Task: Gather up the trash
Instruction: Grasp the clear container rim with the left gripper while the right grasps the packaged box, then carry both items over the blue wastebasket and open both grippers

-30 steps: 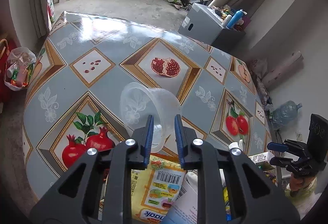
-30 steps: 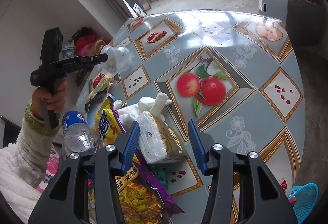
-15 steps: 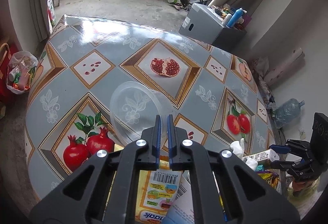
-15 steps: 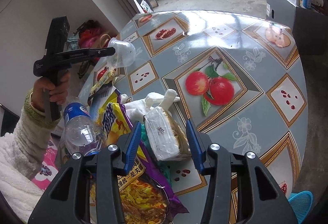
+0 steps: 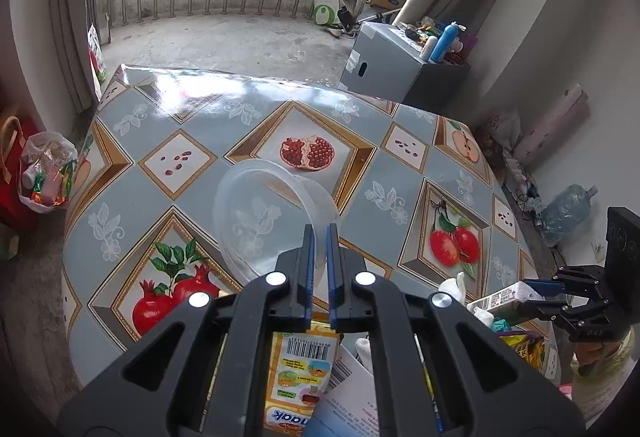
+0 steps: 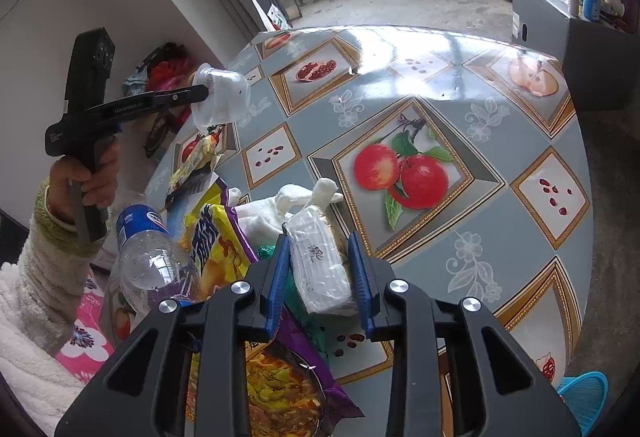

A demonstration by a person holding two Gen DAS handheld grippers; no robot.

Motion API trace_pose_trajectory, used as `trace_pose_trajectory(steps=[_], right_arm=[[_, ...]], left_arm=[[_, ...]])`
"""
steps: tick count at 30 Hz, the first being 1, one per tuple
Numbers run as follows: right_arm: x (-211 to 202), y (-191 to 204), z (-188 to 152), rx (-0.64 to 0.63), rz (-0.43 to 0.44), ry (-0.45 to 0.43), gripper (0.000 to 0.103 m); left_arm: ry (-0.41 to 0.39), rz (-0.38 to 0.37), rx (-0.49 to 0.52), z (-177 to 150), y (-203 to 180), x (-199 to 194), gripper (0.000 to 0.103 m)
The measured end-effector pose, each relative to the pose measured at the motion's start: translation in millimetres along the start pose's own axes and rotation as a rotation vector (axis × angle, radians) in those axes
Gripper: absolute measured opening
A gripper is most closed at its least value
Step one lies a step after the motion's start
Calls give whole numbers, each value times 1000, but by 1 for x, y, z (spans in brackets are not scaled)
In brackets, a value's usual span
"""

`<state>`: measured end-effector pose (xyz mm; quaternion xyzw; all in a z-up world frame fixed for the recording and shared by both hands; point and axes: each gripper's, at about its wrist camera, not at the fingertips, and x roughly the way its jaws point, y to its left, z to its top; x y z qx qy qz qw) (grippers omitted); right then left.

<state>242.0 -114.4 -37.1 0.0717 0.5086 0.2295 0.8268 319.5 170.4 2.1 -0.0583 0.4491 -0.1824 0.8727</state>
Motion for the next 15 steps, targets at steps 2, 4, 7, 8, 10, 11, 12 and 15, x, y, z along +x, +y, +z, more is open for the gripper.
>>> trace_pose_trajectory(steps=[2,4,7,8,10,11,12,15], right_arm=[[-3,-2,0,7,-5,-11,29],[-7,-4,0,17,-8,-24,29],[-15,-7,0,31,-16,-48,28],[-19,-8,1,37,-18,-58,28],[-26,-10,0,51,-23,-79,28],[-29,-12,0,58,-24,-90,28],[-34,-14,-1,67,-24,-103,28],[-46,-18,-3,91,-24,-136,28]], left_arm=[[-11,0,5,1,-3,-5,4],[-23,-2,8,1,-5,-11,4],[-40,-4,16,1,-11,-19,4],[-45,-5,20,1,-13,-22,4],[-56,-7,30,0,-18,-28,4],[-61,-8,35,0,-21,-31,4],[-67,-9,41,-1,-24,-35,4],[-88,-17,56,-3,-34,-47,4]])
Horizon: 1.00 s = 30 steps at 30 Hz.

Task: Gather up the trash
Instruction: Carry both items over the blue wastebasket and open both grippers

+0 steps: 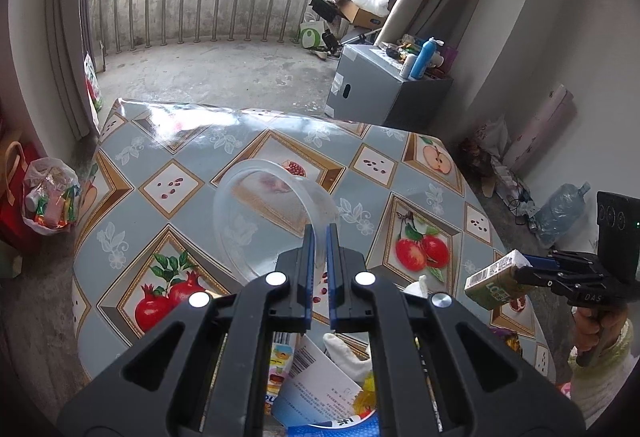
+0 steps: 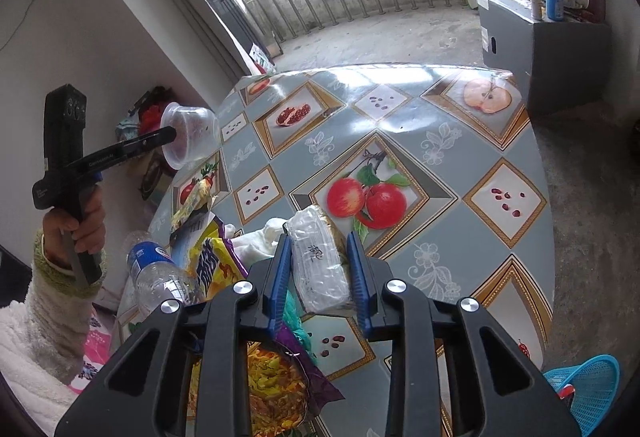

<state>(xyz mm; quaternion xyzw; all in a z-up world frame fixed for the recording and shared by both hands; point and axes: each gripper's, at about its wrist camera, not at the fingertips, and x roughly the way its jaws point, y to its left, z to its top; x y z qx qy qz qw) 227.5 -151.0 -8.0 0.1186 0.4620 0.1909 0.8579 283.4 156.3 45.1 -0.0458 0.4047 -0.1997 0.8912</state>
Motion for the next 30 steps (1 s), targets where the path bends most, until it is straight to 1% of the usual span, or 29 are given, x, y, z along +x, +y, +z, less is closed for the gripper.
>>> trace_pose_trajectory(steps=[6,11,18,21,24,27,30], right_arm=[[-33,-13,-6,64,-6,-62,28],[-64,-24,-22,116,-22,-109,27],[-121,-47,-57,192,-68,-199,27],[-149,-62,-78,243,-104,-244,27],[-177,-84,-104,315,-148,-291,27],[-204,-109,-132,394,-204,-332,27],[-227,-134,-160,477,-268,-370,27]], left_arm=[[-36,-37,42,-6,-31,-28,4],[-53,-88,98,-17,-69,-48,4],[-24,-221,164,-40,-137,-52,4],[6,-297,176,-49,-172,-42,4],[58,-390,194,-58,-215,-27,4],[101,-457,244,-68,-258,-11,4],[168,-516,302,-79,-307,10,4]])
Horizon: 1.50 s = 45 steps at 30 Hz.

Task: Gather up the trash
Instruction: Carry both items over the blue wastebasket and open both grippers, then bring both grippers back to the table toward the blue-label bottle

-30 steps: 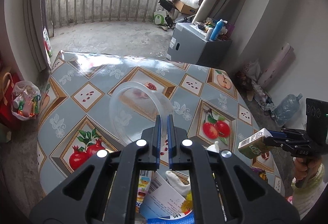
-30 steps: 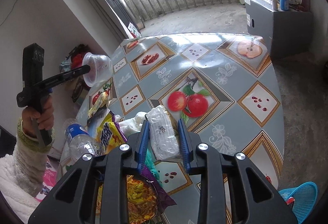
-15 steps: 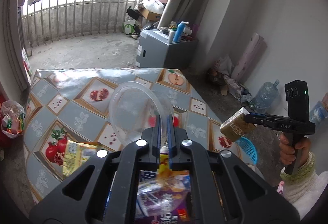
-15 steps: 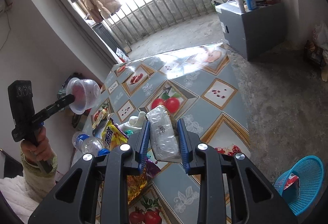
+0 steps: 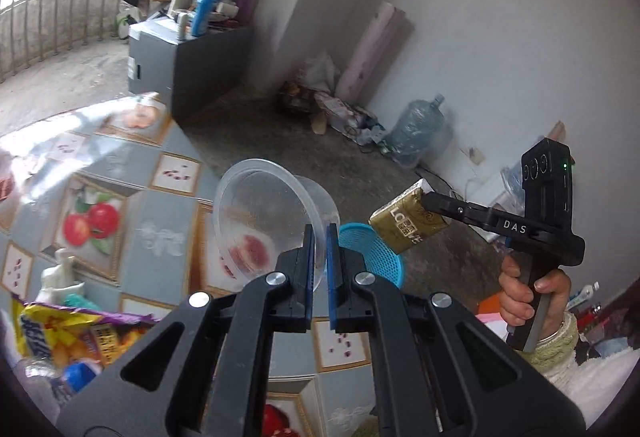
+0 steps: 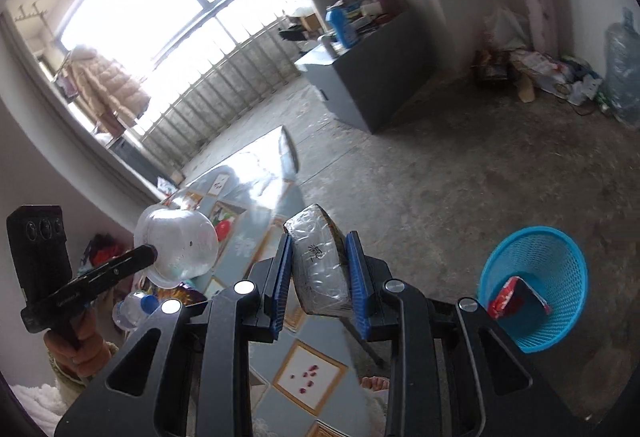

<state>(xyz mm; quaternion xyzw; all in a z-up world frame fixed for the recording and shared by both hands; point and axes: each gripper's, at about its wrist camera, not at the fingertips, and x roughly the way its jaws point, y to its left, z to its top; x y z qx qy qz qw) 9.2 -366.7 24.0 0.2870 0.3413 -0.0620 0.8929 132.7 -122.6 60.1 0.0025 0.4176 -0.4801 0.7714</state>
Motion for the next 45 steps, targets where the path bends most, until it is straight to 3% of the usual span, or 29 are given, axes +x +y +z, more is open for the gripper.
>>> trace_pose_trajectory(steps=[5,12,20,22,24,25,27,30,37,45], right_arm=[[-25,-72,-14,159,-143,-63,27],[-16,-163,-43,400,-256,-50,27],[10,-238,-31,508,-353,-49,28],[21,-259,-26,517,-373,-40,32],[35,-283,-22,530,-375,-15,45],[41,-292,-23,545,-374,-10,53],[47,-306,-26,587,-402,-5,53],[47,-309,-33,599,-392,-19,53],[40,-292,-40,525,-405,-28,54],[19,-225,-23,313,-468,-66,76]], left_arm=[[143,-73,92,9,-57,83,4],[351,-111,189,3,-115,197,4],[508,-123,277,-26,-166,296,4],[541,-134,292,-34,-174,318,4],[548,-104,306,-39,-182,335,11],[544,-87,317,-40,-186,339,16],[535,-95,321,-42,-194,340,33],[502,-131,310,-39,-194,329,39],[428,-102,255,-16,-178,306,39],[306,-50,206,6,-150,236,43]])
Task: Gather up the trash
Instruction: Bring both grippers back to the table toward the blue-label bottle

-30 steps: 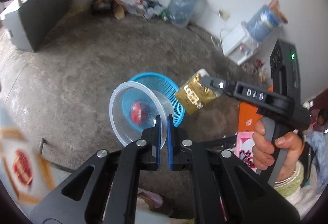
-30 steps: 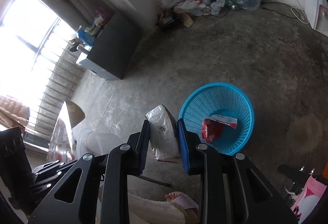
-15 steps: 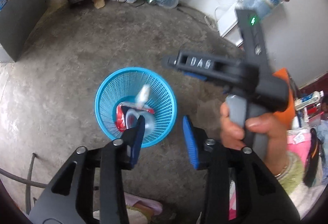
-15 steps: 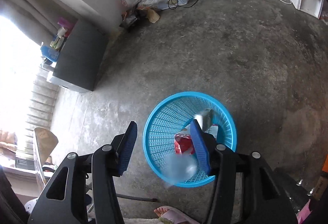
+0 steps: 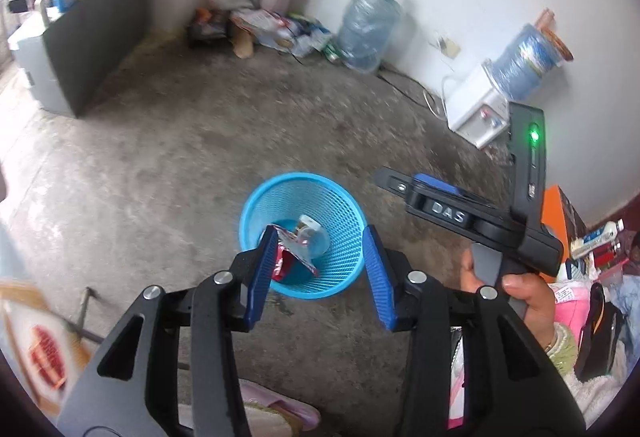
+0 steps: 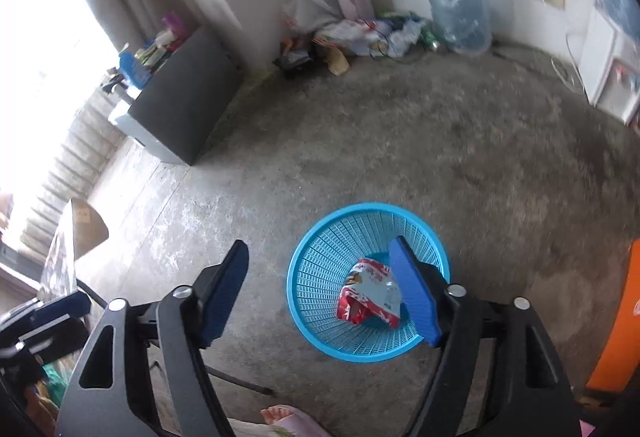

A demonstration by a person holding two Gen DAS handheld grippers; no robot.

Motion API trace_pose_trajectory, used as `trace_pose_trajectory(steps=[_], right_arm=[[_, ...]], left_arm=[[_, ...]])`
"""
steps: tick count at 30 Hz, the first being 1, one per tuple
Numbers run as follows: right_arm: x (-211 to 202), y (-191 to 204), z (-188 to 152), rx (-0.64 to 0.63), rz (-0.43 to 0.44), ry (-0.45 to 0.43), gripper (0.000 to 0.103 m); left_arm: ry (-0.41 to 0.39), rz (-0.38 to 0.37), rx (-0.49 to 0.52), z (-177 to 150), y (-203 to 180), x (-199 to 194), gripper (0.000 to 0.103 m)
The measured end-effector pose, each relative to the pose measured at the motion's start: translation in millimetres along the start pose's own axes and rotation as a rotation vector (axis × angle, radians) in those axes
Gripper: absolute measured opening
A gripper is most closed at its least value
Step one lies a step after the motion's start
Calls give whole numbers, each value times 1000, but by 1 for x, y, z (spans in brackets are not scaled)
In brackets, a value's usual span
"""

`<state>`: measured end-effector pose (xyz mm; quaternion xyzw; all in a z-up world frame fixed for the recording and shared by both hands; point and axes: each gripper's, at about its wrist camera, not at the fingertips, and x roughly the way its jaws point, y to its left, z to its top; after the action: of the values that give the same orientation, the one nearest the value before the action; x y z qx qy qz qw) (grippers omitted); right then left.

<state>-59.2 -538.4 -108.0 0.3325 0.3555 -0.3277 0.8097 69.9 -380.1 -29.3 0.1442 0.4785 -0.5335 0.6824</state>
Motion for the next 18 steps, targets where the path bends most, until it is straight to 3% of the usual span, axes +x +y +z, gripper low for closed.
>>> trace_pose_trajectory(steps=[7,18], right_arm=[[-41,59,-9,-170,-79,-71,96],[-93,144,-35,-454,-169,-226,97]], left_arm=[[-95,74,-52,-29,32,-75,49],[-281,226,-183,-106,99,-183,52]])
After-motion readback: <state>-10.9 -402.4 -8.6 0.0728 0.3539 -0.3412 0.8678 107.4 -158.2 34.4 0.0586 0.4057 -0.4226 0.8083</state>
